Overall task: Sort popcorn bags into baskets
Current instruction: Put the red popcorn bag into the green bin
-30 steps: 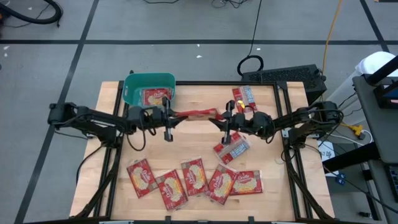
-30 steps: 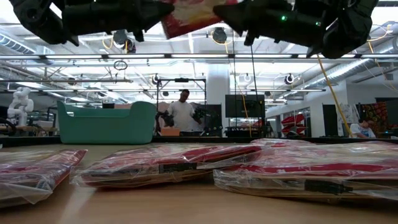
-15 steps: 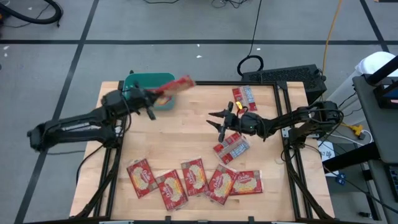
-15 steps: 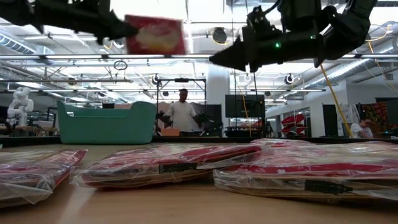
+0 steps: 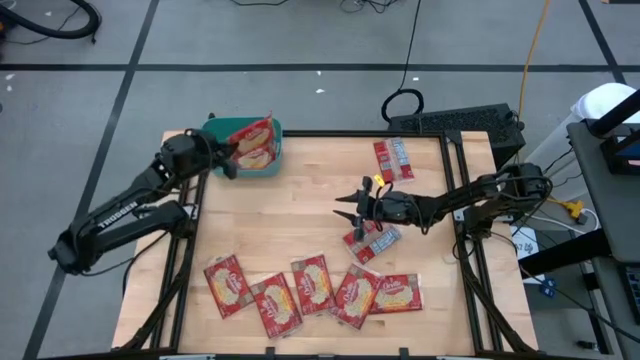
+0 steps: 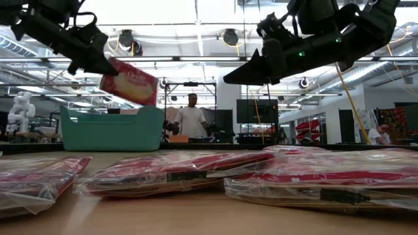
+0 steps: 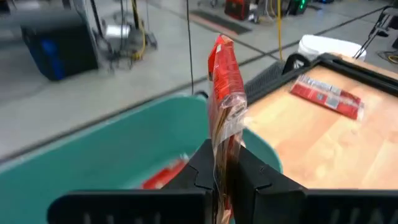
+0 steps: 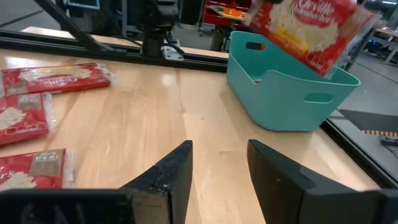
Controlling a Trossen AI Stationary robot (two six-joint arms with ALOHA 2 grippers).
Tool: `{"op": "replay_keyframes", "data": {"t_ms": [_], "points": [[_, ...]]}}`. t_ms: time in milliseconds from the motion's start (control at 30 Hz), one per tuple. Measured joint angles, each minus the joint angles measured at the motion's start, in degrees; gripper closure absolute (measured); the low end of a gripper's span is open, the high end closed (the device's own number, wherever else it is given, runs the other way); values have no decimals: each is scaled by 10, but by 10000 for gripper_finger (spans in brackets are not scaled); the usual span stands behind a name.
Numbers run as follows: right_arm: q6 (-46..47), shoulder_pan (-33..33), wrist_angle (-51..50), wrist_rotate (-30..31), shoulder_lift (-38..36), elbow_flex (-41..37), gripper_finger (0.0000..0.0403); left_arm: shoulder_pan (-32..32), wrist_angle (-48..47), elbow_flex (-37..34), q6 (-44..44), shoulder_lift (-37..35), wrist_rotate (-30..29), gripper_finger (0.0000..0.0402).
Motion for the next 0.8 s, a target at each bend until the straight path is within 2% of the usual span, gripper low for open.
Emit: {"op": "replay_keyframes", "data": {"t_ms": [233, 433, 633, 800], "points": [[-1, 1, 1, 0, 0, 0, 259, 58, -55, 0, -53, 21, 12, 384], [0, 1, 1, 0, 0, 0, 259, 84, -78, 0, -55, 92, 95, 382], [11, 1, 0, 0, 0, 0, 259, 97, -60, 1, -36, 145, 101, 357], [11, 1, 1, 0, 0, 0, 259, 100, -44, 1, -16, 175, 74, 349]]}}
